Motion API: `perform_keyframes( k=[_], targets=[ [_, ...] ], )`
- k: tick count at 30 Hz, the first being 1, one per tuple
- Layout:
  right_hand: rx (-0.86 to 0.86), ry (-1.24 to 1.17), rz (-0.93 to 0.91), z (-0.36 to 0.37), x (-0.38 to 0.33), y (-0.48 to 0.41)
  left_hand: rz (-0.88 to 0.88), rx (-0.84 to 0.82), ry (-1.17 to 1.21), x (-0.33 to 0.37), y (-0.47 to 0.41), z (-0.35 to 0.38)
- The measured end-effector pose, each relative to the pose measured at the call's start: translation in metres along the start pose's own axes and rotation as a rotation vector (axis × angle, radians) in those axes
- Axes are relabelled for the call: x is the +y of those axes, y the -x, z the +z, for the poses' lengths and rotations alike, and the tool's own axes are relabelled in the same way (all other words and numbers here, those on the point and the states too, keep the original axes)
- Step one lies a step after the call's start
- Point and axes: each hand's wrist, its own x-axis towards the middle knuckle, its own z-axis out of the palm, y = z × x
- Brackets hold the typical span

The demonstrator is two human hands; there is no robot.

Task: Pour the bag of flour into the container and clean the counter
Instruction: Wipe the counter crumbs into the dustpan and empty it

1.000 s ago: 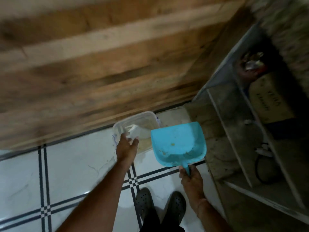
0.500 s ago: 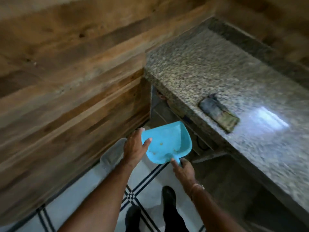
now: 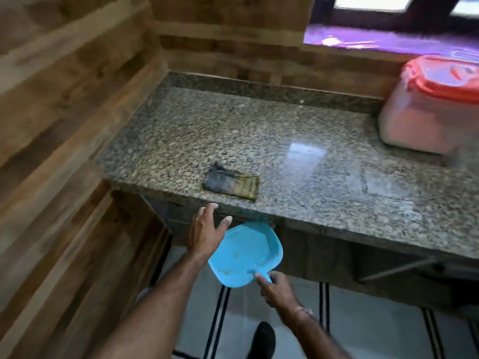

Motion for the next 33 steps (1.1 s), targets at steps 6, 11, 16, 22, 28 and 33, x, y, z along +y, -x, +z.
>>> perform_keyframes(
  k=[6,11,16,22,28,33],
  targets=[
    [0.001,-0.068,0.033,-0.019,-0.005,-0.031,0.058,-0.022,-0.141,0.028,-0.062,0.022],
    [-0.007,-0.02,0.068,-0.026,-0.001,-0.041,0.188,-0.063,-0.336,0.03,-0.111,0.027],
    [0.016,0.01,0.09,-0.023,0.001,-0.052,0.409,-0.244,-0.517,0.014,-0.163,0.036],
    [0.076,-0.015,0.152,-0.01,-0.001,-0.049,0.567,-0.255,-0.464,-0.003,-0.182,0.048],
    [0.148,-0.094,0.193,-0.001,-0.009,-0.039,0.279,-0.222,-0.134,0.019,-0.182,0.057],
    [0.238,-0.167,0.205,0.002,-0.008,-0.038,0.364,-0.077,-0.208,0.028,-0.173,0.071]
  ],
)
